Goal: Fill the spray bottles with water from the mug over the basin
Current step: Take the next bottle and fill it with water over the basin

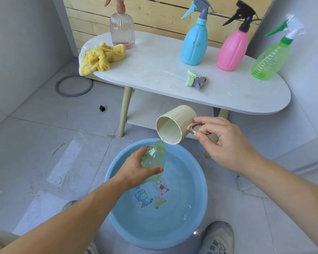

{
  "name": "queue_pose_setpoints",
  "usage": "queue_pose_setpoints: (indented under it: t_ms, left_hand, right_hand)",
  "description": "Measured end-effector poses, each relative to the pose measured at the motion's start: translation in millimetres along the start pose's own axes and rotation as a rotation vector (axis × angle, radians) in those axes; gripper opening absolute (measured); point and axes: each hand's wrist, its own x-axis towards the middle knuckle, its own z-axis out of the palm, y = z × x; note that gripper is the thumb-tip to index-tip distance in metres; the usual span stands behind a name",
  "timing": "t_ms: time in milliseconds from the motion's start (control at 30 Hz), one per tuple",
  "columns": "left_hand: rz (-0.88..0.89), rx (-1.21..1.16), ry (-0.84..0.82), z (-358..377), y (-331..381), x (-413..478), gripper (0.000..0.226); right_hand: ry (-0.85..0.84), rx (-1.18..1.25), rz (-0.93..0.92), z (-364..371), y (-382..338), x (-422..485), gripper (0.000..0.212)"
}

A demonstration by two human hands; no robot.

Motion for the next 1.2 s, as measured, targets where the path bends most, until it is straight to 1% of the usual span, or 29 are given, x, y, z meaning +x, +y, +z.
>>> queue_pose_setpoints:
  t_ms: [233,400,600,833,1200]
  left_hand:
    - [0.005,0.008,-0.007,0,-2,1,0.072]
    - [0.001,-0.009,-0.019,0,-3,1,0.068]
    - [0.005,-0.004,-0.015,0,-2,1,0.070]
    - [-0.019,-0.007,-0.026,-1,4,-2,0.066]
    - [-0.016,0.015,-0.016,-3,8,-4,0.068]
  right_hand:
    - [0.001,-0.023,-0.033,1,2,0,0.013]
    - [0.010,-0.033,-0.059,2,0,0,0.020]
    - [0.020,-0.089,-0.119,4,2,0,0.032]
    - [0.035,-0.136,-0.181,5,2,1,0.031]
    - [0.070,-0.161,-0.283,6,3,1,0.026]
